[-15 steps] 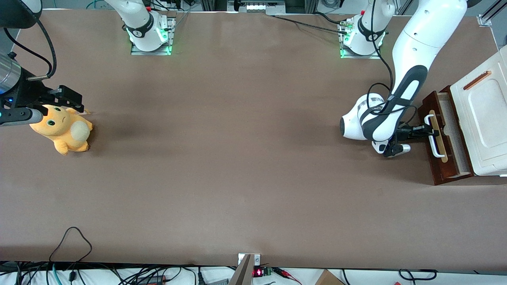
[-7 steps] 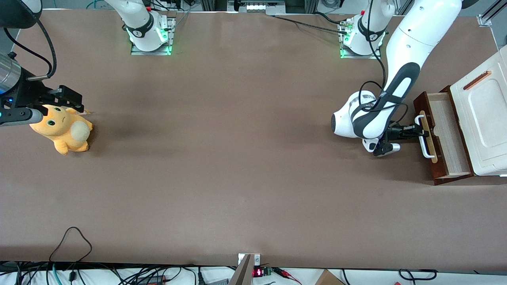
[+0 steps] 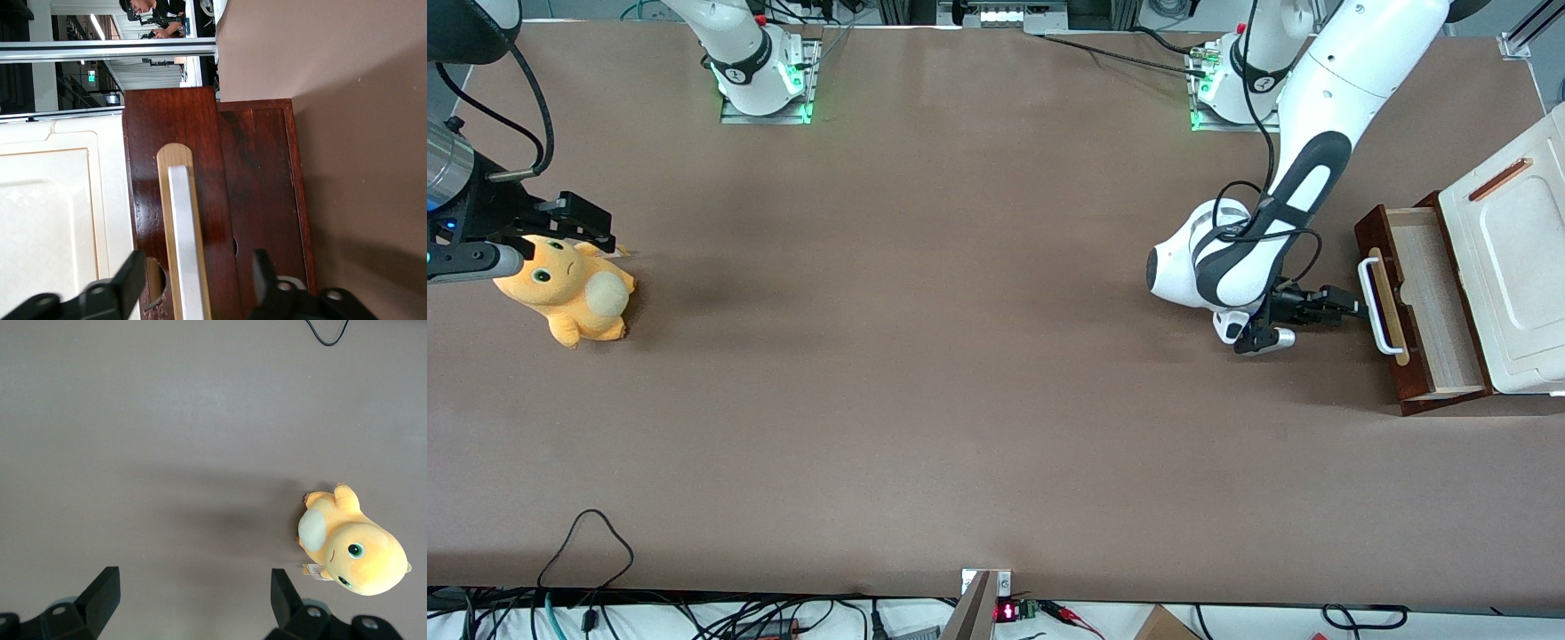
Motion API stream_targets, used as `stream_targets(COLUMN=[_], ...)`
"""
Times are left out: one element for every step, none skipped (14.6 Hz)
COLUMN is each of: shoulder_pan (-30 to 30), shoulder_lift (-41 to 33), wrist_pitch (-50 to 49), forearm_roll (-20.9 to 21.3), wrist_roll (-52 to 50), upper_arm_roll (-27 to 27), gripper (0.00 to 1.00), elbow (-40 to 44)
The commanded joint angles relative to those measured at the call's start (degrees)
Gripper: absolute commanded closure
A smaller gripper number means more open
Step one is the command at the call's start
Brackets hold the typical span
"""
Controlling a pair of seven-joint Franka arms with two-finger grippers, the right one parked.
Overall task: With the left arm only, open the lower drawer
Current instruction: 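Pull the handle away from the cabinet with the left gripper, then open the left gripper and lift it off the handle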
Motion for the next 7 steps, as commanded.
stream_targets(shoulder_pan=[1.3, 1.7, 1.7, 1.6, 1.6, 1.7, 1.6], shoulder_lift=[-4.7, -6.4, -7.9, -9.9, -12.2, -14.6, -17.6], wrist_pitch=[5.6, 8.8, 10.4, 11.3, 12.1, 13.3, 14.5], forearm_roll=[-7.3, -14.0, -19.7, -25.9, -30.9, -35.9, -41.8], wrist_roll=[6.9, 9.9, 12.2, 14.5, 16.1, 18.1, 21.1], upper_arm_roll=[0.1, 0.4, 0.7, 0.9, 0.9, 1.0, 2.2], gripper=[0.00, 0.00, 0.00, 0.00, 0.00, 0.00, 0.00], elbow=[3.6, 6.6, 9.0, 11.3, 12.8, 14.2, 15.0])
